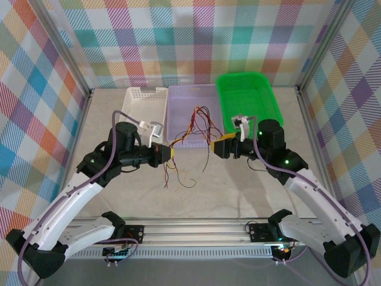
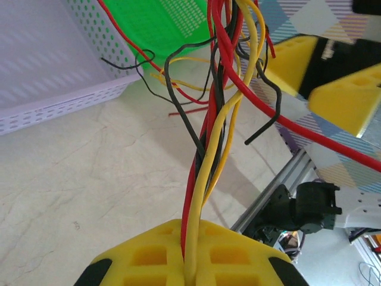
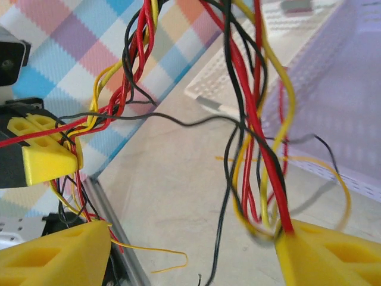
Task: Untangle the cables
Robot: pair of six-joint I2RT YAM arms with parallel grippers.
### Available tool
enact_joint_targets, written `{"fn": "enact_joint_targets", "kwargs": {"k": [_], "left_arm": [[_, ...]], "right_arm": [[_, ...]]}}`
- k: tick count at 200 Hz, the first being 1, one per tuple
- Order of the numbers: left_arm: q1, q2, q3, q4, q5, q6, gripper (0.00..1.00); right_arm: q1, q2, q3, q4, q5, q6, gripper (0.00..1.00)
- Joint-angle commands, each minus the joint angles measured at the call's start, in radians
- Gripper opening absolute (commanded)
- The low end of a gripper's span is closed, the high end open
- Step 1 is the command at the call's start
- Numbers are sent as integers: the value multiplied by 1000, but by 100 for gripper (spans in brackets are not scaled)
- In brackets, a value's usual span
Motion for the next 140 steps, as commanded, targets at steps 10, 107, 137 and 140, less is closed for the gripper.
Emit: {"fn": "enact_joint_targets", "kwargs": {"k": [10, 107, 137, 140], "left_arm": [[-11, 38, 30, -57, -23, -6, 0], [-20, -35, -112, 243, 216, -92, 0], [-24, -55, -168, 303, 233, -110, 0], [-26, -54, -171, 308, 235, -112, 0]], "right_arm": [[-2, -92, -19, -104, 204, -12, 75], [163, -1, -163, 330, -143, 170, 74], [249, 77, -183, 443, -103, 161, 73], [255, 86, -184, 446, -99, 158, 74]]}}
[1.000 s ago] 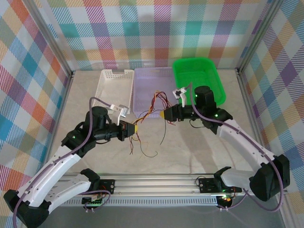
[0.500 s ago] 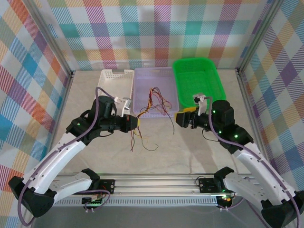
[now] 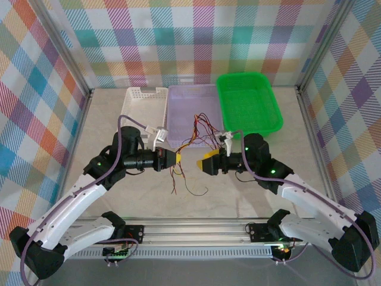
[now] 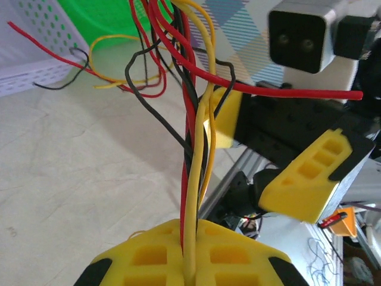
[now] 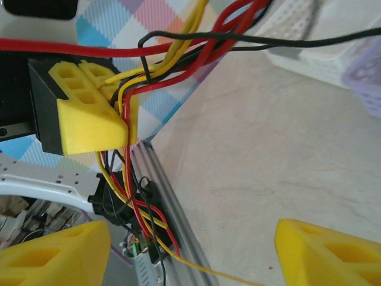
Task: Untangle the cables
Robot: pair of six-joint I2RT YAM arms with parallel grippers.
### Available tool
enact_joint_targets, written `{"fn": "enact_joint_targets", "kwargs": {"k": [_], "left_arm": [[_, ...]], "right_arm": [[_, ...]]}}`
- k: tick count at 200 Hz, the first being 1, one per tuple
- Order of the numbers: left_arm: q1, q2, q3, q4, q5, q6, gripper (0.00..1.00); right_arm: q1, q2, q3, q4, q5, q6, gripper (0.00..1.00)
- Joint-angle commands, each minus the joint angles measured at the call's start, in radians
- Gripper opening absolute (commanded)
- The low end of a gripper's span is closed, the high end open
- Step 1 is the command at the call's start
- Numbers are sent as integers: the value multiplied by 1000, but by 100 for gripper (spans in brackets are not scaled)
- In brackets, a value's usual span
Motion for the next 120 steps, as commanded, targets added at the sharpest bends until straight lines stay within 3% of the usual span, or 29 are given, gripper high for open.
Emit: {"fn": "enact_joint_targets", "kwargs": {"k": [1, 70, 110, 120], "left_arm": [[-14, -22, -31, 117, 60, -27, 0], [-15, -6, -50, 180, 66, -57, 0], [-15, -3, -50, 179, 65, -58, 0], [-15, -4, -50, 177, 64, -57, 0]], "right_arm": [[51, 43, -11, 174, -2, 9, 73], [138, 204, 0, 328, 21, -13, 67], [147, 233, 20, 311, 34, -26, 43], [146, 228, 22, 303, 39, -30, 33]]}}
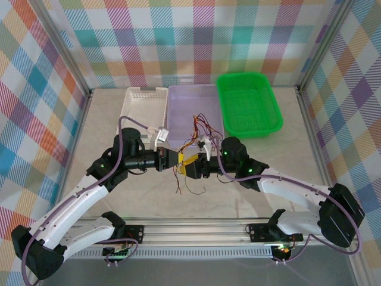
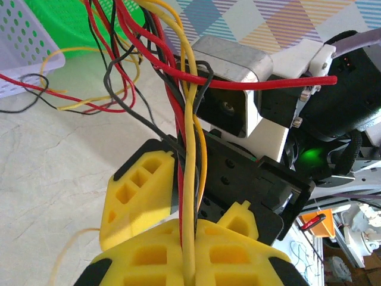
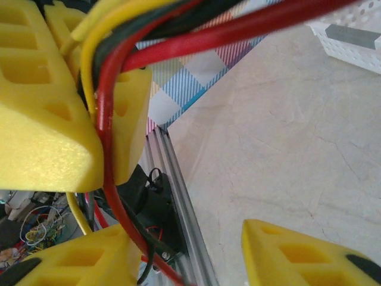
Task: Untangle the cables
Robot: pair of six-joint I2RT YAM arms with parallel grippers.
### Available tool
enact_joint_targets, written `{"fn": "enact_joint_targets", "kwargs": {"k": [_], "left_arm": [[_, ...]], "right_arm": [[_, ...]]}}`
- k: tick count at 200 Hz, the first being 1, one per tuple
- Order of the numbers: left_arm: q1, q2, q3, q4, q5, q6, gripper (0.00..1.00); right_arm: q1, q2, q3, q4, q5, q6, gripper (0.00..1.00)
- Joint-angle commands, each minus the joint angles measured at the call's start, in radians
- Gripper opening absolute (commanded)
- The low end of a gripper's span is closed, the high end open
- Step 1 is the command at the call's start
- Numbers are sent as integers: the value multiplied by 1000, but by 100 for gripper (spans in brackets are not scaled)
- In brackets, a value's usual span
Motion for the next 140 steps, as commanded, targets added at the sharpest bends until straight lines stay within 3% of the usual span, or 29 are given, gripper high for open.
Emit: {"fn": "enact_joint_targets", "kwargs": {"k": [1, 32, 62, 101, 116, 140], "left_arm": [[-13, -4, 0, 52, 23, -3, 0], [-13, -4, 5, 32, 12, 6, 0], [-13, -5, 12, 14, 4, 27, 9], [-13, -8, 17, -43, 3, 49, 32], [-13, -9, 19, -49, 0, 55, 32], [-12, -8, 17, -44, 6, 54, 22]], "right_arm": [[5, -1, 25, 31, 16, -17, 32], [6, -18, 39, -15, 24, -39, 0], [5, -35, 42, -52, 37, -50, 0], [5, -47, 41, -71, 39, -54, 0], [5, -52, 40, -79, 39, -57, 0], [6, -60, 38, -87, 39, -62, 0]]}}
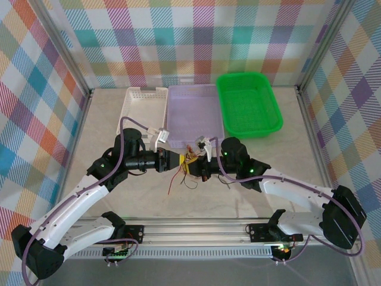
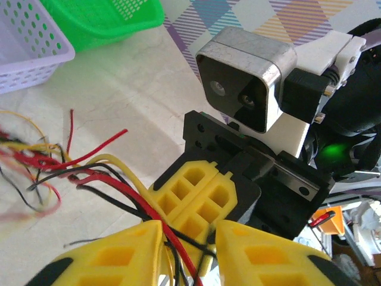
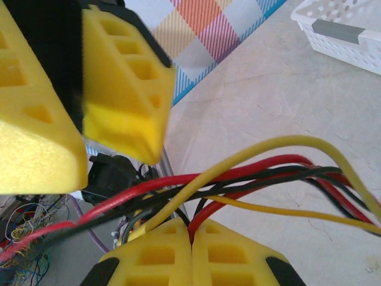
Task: Untangle the cables
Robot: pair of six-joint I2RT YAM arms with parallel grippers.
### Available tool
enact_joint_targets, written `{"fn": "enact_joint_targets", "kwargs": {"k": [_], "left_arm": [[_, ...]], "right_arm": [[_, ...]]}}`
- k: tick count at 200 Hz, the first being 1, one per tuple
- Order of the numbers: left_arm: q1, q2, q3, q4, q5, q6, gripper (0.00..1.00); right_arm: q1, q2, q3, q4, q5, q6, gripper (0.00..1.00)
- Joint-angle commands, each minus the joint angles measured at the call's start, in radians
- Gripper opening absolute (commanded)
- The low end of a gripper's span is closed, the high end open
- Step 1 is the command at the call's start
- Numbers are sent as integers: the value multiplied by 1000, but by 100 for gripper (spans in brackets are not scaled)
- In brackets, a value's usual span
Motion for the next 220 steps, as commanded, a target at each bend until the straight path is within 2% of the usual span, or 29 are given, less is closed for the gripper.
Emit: {"fn": "enact_joint_targets", "kwargs": {"k": [1, 15, 24, 53, 60, 74, 108, 151, 160, 188, 220], "left_arm": [[-13, -11, 17, -9, 21, 21, 22], [-13, -8, 19, -8, 21, 21, 21], [-13, -6, 18, -8, 22, 20, 24], [-13, 1, 22, -10, 22, 15, 55], [-12, 4, 21, -4, 27, 11, 57], [-13, 6, 17, 8, 41, 3, 55], [-13, 15, 9, 32, 69, -19, 32], [-13, 27, 9, 32, 104, -21, 22], [-13, 27, 9, 32, 110, -20, 24], [-14, 27, 12, 31, 119, -11, 44], [-21, 24, 23, -6, 137, 21, 46]], "right_arm": [[-1, -33, 28, -1, 2, -31, 0], [-2, -37, 26, -2, 1, -31, 0], [-2, -38, 27, -1, -3, -31, 0], [-2, -25, 30, -2, -29, -26, 0], [-2, -22, 29, -2, -35, -26, 0], [-2, -20, 29, -4, -33, -25, 0], [-1, -22, 32, -9, -32, -28, 0], [-2, -32, 33, -31, -24, -34, 0], [-2, -33, 31, -35, -21, -34, 0], [-2, -37, 32, -46, -16, -37, 0], [-2, -43, 40, -70, 4, -44, 0]]}}
